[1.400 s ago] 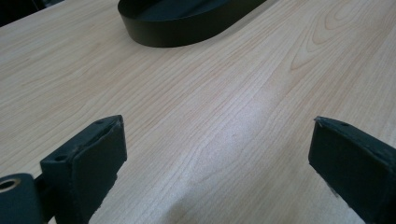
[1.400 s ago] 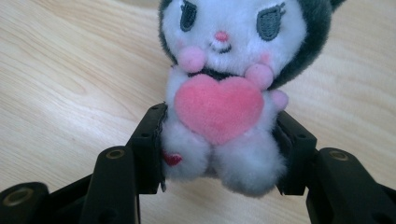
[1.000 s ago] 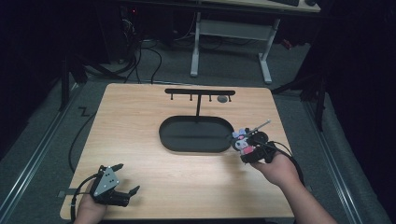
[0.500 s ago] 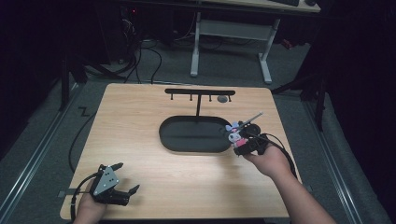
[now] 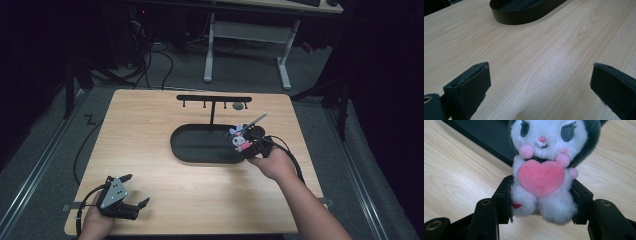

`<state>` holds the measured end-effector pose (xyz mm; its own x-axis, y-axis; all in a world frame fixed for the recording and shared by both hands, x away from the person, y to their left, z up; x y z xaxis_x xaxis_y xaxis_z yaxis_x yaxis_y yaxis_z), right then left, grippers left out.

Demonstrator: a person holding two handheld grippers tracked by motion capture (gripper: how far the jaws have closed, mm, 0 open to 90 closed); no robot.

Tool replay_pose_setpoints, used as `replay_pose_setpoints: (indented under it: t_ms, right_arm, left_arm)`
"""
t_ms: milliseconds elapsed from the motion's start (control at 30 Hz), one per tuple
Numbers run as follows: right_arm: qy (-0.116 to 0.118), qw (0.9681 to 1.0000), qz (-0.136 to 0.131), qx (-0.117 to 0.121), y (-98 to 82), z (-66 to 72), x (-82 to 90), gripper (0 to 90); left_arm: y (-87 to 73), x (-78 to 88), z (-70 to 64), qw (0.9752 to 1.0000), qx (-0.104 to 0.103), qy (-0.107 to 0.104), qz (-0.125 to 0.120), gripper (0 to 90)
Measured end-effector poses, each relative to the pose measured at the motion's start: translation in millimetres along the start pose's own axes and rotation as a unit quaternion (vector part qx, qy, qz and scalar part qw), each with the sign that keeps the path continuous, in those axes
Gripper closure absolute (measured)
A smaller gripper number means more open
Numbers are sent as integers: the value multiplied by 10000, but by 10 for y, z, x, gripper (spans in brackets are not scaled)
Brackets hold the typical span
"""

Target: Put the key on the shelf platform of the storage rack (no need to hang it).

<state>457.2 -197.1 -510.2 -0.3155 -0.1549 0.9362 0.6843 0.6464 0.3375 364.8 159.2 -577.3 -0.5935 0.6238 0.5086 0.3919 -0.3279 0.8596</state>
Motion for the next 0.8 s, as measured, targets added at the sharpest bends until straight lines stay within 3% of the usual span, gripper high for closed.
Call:
replay_pose_setpoints:
  t_ms: [800]
  right_arm:
    - [322, 9993, -86, 158, 439, 169, -326, 471]
  left_arm:
    - [-21, 36, 17, 10000, 74, -2, -21, 36]
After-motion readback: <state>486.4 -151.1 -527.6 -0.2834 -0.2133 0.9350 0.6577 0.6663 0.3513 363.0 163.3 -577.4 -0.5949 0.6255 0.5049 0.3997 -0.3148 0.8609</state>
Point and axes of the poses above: each handheld gripper's, and its own axes: x roughly backward along the jaws, y roughly out of its top, z roughly to its left, the point moved 10 cm from there along -x, roughly forward along the jaws, and after that the axes turned 13 degrees about x, right-handed, at the moved point
